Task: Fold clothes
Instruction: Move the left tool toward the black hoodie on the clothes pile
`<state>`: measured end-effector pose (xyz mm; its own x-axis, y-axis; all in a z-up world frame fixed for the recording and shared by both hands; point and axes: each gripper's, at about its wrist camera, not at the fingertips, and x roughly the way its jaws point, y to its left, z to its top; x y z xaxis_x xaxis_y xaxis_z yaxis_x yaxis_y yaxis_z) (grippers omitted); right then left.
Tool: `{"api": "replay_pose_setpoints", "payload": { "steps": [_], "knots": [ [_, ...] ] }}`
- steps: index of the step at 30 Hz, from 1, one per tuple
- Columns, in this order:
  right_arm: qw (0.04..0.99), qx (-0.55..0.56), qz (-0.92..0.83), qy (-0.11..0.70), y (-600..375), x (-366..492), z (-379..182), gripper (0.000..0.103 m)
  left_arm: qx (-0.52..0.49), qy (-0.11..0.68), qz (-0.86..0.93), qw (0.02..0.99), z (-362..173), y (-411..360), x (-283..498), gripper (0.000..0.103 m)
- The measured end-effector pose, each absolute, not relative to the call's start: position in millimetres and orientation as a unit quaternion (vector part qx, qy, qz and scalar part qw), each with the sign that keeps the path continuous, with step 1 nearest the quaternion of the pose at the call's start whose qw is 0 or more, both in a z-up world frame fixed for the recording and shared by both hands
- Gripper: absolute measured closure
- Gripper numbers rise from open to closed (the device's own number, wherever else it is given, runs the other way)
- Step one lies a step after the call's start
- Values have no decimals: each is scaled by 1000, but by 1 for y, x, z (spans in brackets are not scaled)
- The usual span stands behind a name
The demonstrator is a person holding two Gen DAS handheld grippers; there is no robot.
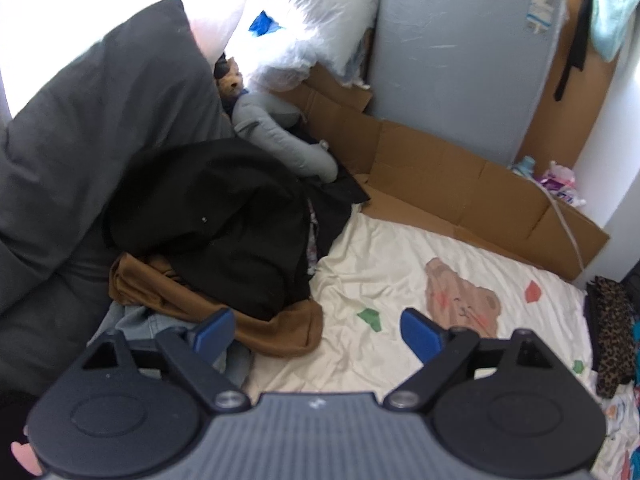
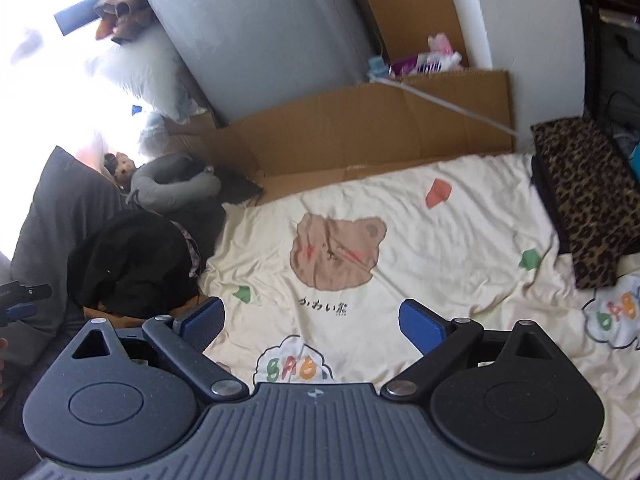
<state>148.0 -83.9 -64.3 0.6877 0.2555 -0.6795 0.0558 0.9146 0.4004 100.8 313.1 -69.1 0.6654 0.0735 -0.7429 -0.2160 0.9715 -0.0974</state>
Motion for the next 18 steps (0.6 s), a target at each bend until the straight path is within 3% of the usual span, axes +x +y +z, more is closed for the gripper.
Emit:
{"api": "replay_pose_setpoints", "payload": {
  "steps": [18],
  "knots": [
    [864, 180, 82, 463, -63, 205, -183, 7, -144, 390, 148, 897, -195, 377, 192, 10]
  ]
}}
